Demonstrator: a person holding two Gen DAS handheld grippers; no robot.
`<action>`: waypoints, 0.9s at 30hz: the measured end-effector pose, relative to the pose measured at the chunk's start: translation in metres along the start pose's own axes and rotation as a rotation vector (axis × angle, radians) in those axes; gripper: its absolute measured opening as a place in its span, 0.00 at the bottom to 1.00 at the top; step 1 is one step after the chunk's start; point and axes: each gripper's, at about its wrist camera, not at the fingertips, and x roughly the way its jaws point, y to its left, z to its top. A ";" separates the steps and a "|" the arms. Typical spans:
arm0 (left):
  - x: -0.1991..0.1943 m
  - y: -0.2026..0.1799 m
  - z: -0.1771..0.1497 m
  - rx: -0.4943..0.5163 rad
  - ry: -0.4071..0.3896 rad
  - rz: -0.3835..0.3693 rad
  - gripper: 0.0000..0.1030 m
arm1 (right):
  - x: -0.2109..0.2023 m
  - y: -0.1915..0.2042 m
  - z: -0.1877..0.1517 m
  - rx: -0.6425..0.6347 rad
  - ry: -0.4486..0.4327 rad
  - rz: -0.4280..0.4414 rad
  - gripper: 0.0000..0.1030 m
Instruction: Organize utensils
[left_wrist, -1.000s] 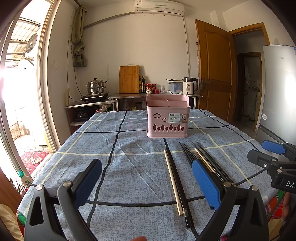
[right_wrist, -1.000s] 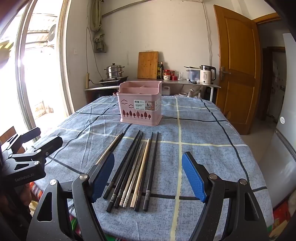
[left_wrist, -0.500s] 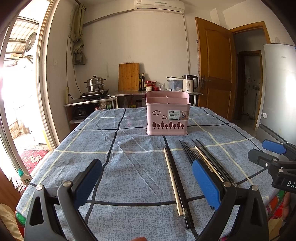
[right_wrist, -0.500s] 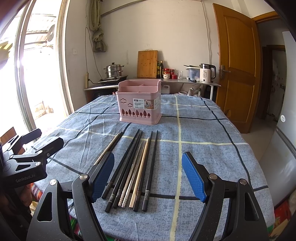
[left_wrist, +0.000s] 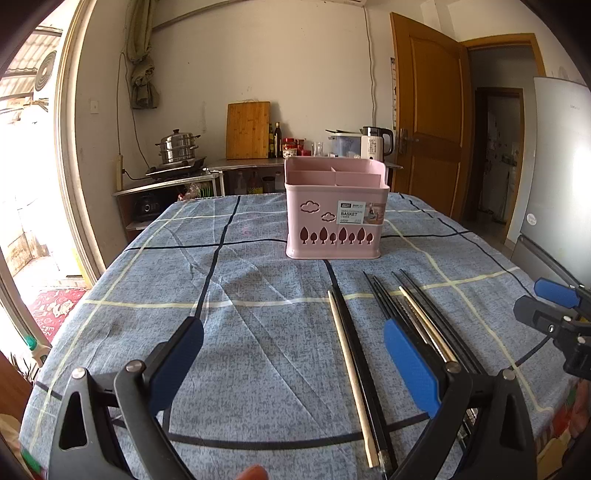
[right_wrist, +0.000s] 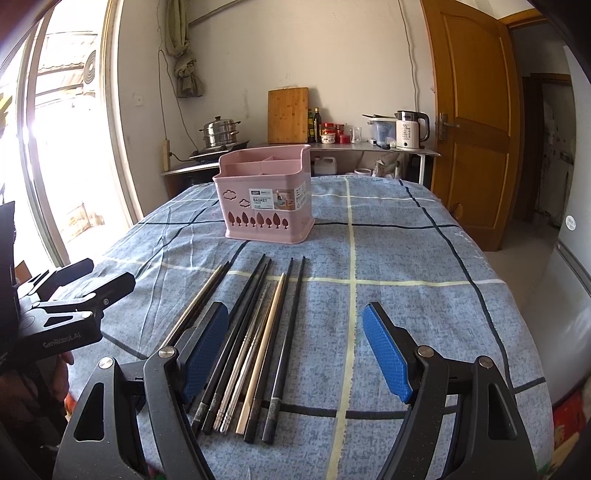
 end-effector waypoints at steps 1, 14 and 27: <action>0.007 -0.001 0.001 0.010 0.015 -0.007 0.97 | 0.004 -0.002 0.003 0.004 0.009 0.000 0.73; 0.099 0.009 0.013 -0.020 0.311 -0.077 0.75 | 0.085 -0.017 0.025 0.021 0.219 0.036 0.42; 0.125 0.011 0.032 -0.050 0.379 -0.134 0.67 | 0.144 -0.021 0.040 0.008 0.335 0.068 0.25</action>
